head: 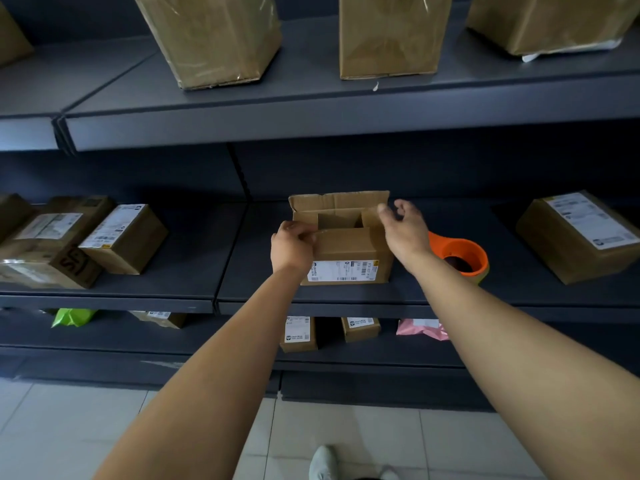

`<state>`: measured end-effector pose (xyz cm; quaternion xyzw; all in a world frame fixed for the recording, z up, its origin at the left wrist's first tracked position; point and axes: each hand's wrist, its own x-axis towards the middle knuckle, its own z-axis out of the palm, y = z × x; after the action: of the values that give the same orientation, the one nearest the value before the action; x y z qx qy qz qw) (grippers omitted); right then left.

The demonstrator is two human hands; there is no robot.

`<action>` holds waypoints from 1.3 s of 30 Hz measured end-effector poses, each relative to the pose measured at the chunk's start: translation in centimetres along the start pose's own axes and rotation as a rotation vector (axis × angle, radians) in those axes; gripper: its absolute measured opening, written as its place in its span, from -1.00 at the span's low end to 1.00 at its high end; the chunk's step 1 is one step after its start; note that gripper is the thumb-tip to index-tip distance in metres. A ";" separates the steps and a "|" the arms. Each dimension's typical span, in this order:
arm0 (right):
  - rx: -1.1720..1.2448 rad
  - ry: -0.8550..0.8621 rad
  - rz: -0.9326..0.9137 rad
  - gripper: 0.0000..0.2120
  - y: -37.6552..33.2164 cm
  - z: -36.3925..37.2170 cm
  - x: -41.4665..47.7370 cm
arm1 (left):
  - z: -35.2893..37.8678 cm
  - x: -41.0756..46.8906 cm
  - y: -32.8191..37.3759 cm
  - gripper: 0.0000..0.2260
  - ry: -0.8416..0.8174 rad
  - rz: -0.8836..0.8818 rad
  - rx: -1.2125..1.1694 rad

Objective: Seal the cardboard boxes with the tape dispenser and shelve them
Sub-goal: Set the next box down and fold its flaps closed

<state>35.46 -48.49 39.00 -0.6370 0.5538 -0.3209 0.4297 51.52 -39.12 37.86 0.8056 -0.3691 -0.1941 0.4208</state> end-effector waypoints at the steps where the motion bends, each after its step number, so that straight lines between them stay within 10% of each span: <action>1: -0.003 -0.048 0.019 -0.44 -0.1 0.2 -0.1 | 0.0 -0.1 0.0 -0.82 0.015 -0.007 -0.028; 7: 0.022 -0.123 0.088 -0.17 0.0 0.3 -0.2 | -0.5 -0.1 0.9 -0.78 0.060 -0.067 -0.070; 11: 0.056 -0.172 0.063 -0.10 -1.2 -0.1 0.1 | -0.9 0.0 1.4 -0.40 0.071 -0.164 -0.196; 22: 0.286 -0.115 0.147 -0.41 -2.4 -0.5 0.6 | -1.2 0.5 0.2 -0.18 0.025 -0.356 -0.587; 39: 0.288 -0.026 0.148 -0.78 -2.3 0.4 1.9 | -0.5 0.7 0.3 -0.24 -0.074 -0.303 -0.514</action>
<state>37.17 -50.20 40.78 -0.5304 0.5417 -0.3561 0.5463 52.17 -39.48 38.44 0.7109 -0.1986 -0.3708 0.5636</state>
